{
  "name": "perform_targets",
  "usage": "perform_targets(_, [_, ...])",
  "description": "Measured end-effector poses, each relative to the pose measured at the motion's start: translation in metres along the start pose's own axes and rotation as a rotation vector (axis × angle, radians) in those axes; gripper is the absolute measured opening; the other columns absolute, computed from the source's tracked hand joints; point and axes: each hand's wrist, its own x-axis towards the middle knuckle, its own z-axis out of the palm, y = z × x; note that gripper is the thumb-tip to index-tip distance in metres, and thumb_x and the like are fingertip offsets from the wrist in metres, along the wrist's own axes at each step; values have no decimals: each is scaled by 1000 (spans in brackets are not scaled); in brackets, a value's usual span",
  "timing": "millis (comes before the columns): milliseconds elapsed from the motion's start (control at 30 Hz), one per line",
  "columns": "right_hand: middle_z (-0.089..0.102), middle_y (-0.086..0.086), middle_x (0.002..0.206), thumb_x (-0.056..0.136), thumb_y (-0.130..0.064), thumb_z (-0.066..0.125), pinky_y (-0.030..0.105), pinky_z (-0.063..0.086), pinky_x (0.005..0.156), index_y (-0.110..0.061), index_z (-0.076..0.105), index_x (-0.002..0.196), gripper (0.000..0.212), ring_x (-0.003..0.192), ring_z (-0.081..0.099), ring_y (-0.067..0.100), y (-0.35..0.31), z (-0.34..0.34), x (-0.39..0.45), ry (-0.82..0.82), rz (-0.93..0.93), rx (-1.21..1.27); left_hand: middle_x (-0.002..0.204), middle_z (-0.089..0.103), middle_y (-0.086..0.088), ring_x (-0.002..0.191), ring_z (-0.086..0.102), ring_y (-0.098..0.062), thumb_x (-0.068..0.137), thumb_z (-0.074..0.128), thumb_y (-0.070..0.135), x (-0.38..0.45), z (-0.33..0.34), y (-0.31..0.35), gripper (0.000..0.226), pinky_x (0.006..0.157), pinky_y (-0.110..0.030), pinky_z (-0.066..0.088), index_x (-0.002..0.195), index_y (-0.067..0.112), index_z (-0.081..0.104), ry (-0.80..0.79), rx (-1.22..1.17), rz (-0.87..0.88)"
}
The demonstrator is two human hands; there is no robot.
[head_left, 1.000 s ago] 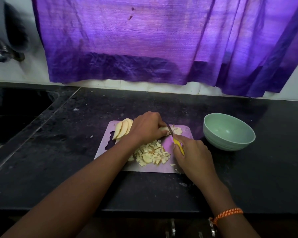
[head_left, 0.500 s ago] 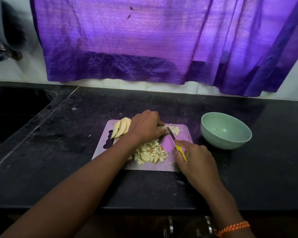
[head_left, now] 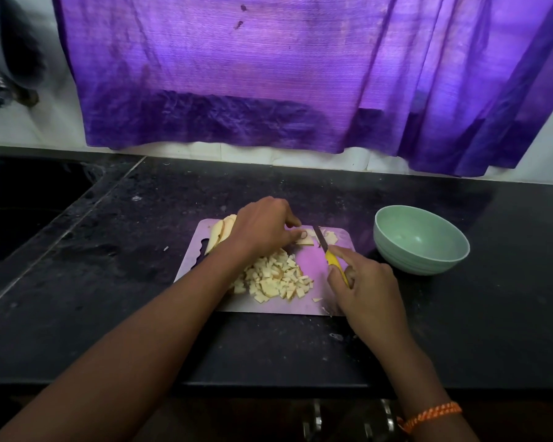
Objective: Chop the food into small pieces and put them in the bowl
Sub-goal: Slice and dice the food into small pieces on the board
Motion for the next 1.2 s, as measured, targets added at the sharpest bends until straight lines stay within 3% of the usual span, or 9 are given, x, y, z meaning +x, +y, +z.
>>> perform_targets(167, [72,9,95,99,-35,55,39,51,71,-34,58,144,45,87,63,30,-14,8,10,-23,-57,-84,112,77,15,92,65,-8,99,70,47,0,-2,-6,27,62,-27,48,117,31,83,-67,-37,7])
perform_targets(300, [70,9,105,101,-37,53,37,46,71,-37,54,146,46,95,63,30,-18,9,9,-53,-64,-150,102,74,15,86,65,-9,93,73,57,0,-3,-8,33,67,-33,57,116,35,83,-85,-34,1])
perform_targets(400, [70,8,112,101,-39,53,40,50,78,-39,55,144,44,100,63,30,-17,7,11,-95,-58,-193,102,74,16,86,65,-10,90,75,62,-1,-2,-5,37,60,-28,47,114,35,83,-78,-20,13])
perform_targets(500, [70,5,112,99,-34,57,41,55,80,-34,61,138,39,100,65,28,-18,3,16,-101,-59,-155,98,74,16,82,64,-8,88,76,62,-2,1,-2,35,57,-27,40,107,35,84,-60,-7,14])
perform_targets(733, [69,6,111,100,-39,56,41,55,79,-37,59,139,40,96,65,27,-16,6,9,-83,-59,-146,96,76,15,80,66,-8,85,76,65,-1,5,2,35,56,-27,44,101,35,85,-15,44,-13])
perform_targets(900, [71,5,97,97,-42,57,41,54,76,-39,61,136,40,92,65,30,-7,1,-7,-49,-71,-133,97,77,16,82,66,-7,87,73,70,0,9,4,43,52,-25,36,106,34,85,29,66,-6])
perform_targets(1067, [71,-1,94,95,-46,59,41,56,74,-40,61,138,43,86,62,20,2,-2,-16,-40,-37,-84,92,77,15,80,66,-7,87,73,66,-1,10,3,38,54,-25,42,103,34,85,38,79,-24])
perform_targets(1200, [55,-17,58,94,-35,65,29,42,60,-35,68,131,38,60,47,6,2,-5,-13,-22,-32,88,97,77,16,83,67,-8,88,73,66,0,4,0,38,58,-26,46,106,35,84,10,66,-31])
